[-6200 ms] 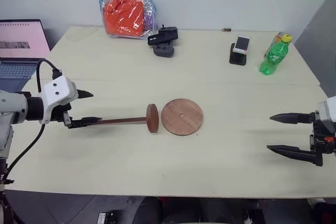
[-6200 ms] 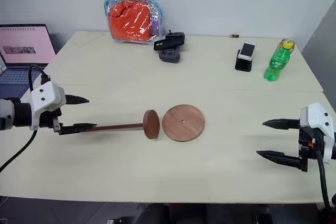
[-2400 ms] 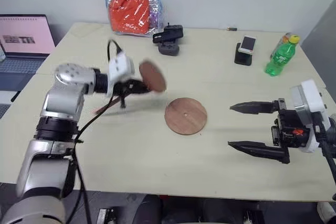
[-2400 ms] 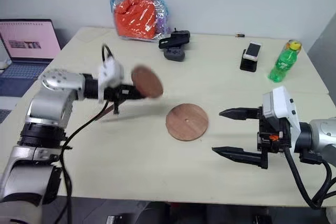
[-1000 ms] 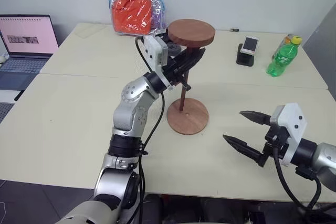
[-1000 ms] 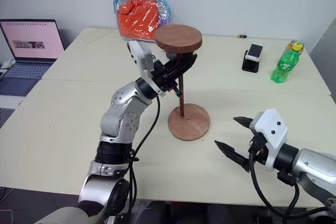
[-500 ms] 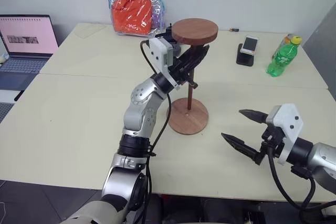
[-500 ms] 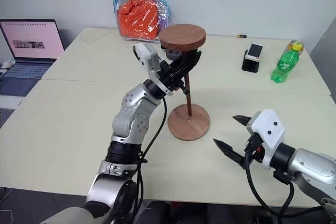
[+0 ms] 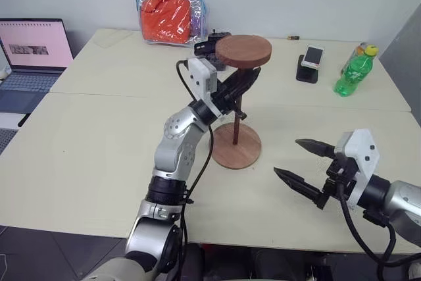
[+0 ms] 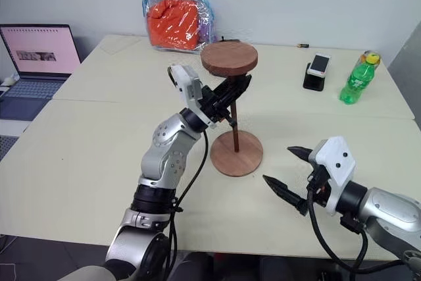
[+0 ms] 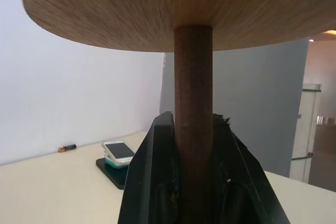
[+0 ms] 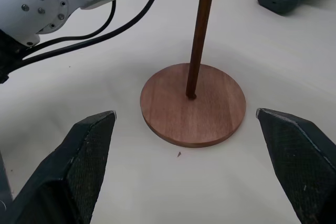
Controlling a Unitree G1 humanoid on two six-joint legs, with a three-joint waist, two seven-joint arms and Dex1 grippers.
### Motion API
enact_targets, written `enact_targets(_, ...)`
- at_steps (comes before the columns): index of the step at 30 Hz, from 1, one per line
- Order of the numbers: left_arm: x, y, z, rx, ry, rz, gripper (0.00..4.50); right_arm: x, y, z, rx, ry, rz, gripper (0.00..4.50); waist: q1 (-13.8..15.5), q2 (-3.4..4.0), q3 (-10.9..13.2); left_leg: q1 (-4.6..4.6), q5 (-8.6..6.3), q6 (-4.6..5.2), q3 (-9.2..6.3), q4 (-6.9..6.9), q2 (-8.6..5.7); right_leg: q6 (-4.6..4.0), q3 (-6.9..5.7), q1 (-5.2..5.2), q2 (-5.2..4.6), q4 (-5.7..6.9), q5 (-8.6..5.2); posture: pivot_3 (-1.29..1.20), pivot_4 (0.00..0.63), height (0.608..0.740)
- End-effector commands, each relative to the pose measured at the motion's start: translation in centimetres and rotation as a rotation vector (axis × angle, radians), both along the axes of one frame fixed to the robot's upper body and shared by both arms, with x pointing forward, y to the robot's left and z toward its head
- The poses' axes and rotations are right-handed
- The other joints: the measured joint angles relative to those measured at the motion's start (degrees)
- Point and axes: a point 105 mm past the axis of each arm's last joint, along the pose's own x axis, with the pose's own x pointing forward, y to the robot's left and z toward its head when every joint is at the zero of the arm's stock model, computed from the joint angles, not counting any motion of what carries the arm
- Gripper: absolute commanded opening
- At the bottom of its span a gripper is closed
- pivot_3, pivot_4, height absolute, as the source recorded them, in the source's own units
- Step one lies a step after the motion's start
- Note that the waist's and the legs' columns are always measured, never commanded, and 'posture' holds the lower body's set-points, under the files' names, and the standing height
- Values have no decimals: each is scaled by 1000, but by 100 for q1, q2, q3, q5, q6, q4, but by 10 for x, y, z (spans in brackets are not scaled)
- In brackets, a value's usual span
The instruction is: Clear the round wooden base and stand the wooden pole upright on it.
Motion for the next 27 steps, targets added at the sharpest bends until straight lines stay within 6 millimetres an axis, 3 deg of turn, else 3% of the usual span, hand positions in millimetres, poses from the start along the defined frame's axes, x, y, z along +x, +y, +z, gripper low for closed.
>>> enact_targets(1, -8, -2, 12, -6, -58, -8, 289, -16, 16, 13, -18, -68, 68, 4500, 0, 0, 0, 0, 0, 0, 1, 0, -1, 0, 0, 0, 0, 0, 0, 0, 150, 740)
enact_targets(27, -8, -4, 5, -10, -70, 17, 289, -22, 17, 10, -18, -20, 69, 4500, 1, 0, 0, 0, 0, 1, 2, 0, -2, 0, 1, 2, 1, -2, 0, 0, 150, 740)
